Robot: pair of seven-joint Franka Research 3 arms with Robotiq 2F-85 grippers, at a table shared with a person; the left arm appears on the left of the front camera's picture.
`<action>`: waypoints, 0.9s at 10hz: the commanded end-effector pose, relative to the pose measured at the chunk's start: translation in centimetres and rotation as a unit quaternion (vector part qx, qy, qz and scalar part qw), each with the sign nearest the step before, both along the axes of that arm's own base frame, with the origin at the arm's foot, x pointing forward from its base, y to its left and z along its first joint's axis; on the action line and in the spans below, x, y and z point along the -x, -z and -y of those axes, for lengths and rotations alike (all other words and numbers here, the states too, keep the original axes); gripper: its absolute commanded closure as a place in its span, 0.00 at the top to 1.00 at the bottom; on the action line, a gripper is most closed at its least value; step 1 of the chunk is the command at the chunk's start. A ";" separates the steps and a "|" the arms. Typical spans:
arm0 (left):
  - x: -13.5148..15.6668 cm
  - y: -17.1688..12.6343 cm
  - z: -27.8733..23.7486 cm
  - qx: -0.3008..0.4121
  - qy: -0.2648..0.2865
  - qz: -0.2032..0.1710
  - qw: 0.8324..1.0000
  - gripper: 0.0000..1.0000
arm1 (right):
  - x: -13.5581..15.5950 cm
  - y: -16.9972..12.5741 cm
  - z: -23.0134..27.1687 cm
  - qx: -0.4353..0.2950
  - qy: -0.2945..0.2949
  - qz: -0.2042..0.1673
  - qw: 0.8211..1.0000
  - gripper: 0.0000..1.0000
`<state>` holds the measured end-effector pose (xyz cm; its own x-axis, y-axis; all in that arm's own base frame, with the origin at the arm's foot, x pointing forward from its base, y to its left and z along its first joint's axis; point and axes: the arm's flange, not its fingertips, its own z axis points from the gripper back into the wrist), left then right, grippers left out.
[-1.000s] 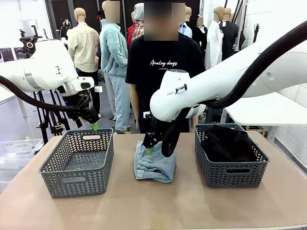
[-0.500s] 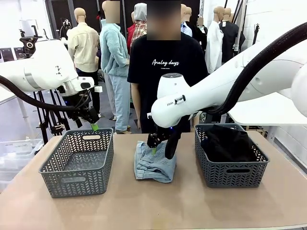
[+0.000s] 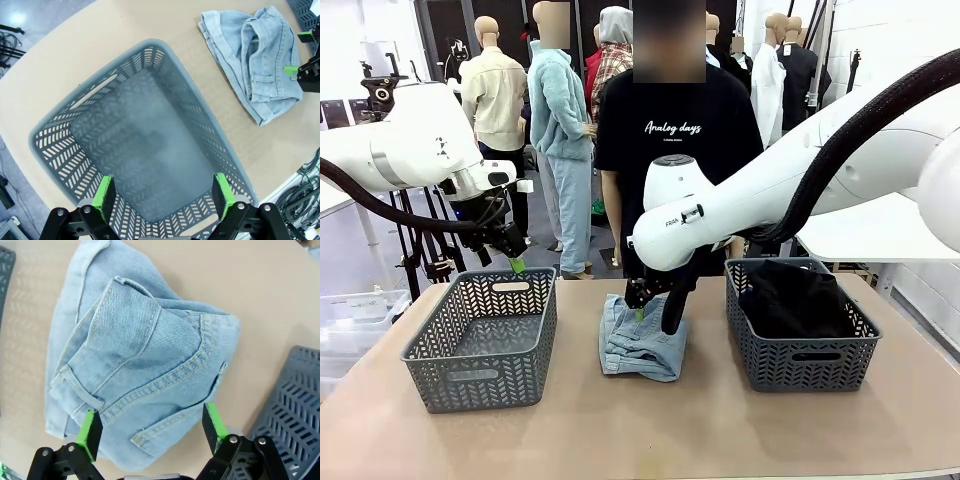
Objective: Sort the tops and bottoms.
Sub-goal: Lift clothes from the center of the table with your right hand.
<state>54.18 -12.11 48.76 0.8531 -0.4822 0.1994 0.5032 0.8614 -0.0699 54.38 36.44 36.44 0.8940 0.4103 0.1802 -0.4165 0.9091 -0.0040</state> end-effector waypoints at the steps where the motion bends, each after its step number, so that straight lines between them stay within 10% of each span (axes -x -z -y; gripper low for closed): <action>1: -0.1 -0.2 -0.1 0.006 -0.002 0.000 1.000 1.00 | 1.7 -1.3 -0.1 0.025 0.032 0.020 0.999 1.00; 9: -0.1 -0.2 -0.1 0.006 -0.002 0.000 1.000 1.00 | -2.6 3.6 -1.1 0.024 0.124 -0.004 0.992 1.00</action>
<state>54.18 -12.11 48.77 0.8531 -0.4821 0.1996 0.5032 0.8614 -0.0698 56.27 37.07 33.08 0.9657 0.2023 0.1630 -0.2012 0.9793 -0.0232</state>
